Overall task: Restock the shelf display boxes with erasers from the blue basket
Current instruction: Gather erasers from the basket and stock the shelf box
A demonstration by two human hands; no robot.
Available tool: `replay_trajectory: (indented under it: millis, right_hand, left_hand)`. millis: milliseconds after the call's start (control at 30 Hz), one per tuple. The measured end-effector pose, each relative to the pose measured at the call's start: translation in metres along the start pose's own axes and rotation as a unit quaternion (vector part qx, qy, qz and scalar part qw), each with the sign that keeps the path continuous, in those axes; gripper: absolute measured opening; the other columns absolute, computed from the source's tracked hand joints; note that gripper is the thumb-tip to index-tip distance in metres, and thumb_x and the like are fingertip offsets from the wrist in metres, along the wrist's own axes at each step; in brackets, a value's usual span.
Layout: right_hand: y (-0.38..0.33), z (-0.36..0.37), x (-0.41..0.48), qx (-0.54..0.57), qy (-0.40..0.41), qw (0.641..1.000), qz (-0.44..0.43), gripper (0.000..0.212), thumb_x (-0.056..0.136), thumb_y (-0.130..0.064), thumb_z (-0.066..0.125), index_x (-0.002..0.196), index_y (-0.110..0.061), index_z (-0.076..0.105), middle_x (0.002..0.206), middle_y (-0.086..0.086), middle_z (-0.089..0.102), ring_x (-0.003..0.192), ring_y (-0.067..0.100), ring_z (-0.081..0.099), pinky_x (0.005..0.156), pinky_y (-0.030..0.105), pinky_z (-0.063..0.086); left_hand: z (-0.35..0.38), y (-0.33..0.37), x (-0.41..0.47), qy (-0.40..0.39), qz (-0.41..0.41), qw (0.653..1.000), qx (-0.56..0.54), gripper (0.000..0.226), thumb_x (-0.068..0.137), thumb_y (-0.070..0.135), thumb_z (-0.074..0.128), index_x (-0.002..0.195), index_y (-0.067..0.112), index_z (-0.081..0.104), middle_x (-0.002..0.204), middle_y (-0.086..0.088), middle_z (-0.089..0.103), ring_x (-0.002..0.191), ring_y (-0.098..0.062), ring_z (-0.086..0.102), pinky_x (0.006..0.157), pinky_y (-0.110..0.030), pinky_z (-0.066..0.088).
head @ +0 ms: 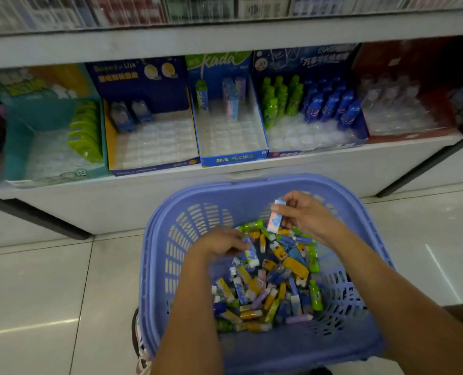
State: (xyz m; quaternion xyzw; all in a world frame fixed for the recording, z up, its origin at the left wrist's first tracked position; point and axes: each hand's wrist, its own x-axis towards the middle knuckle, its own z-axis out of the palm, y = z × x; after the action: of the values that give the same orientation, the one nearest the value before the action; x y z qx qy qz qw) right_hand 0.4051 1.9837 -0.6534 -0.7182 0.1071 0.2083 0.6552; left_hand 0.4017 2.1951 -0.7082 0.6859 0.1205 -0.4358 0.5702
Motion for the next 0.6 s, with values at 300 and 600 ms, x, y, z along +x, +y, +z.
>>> replay_trajectory:
  millis: [300, 600]
  right_hand:
    - [-0.081, 0.013, -0.019, 0.001, 0.066, 0.981, -0.185, 0.009, 0.085, -0.004, 0.065, 0.089, -0.012, 0.068, 0.062, -0.002, 0.068, 0.055, 0.008, 0.063, 0.055, 0.017, 0.05]
    - [-0.165, 0.028, 0.032, -0.216, 0.168, 0.905, -0.327, 0.015, 0.087, -0.008, 0.065, 0.101, -0.012, 0.066, 0.08, -0.005, 0.066, 0.073, 0.013, 0.063, 0.066, 0.014, 0.052]
  left_hand:
    - [-0.003, 0.092, -0.075, -0.046, 0.184, 0.953, -0.234, 0.021, 0.1, 0.012, 0.042, 0.091, 0.004, 0.06, 0.065, -0.007, 0.068, 0.058, -0.018, 0.068, 0.063, -0.032, 0.06]
    - [-0.01, 0.12, -0.089, 0.102, 0.252, 0.926, -0.261, 0.031, 0.101, 0.021, 0.04, 0.085, 0.011, 0.064, 0.063, -0.002, 0.054, 0.051, -0.013, 0.05, 0.047, -0.021, 0.046]
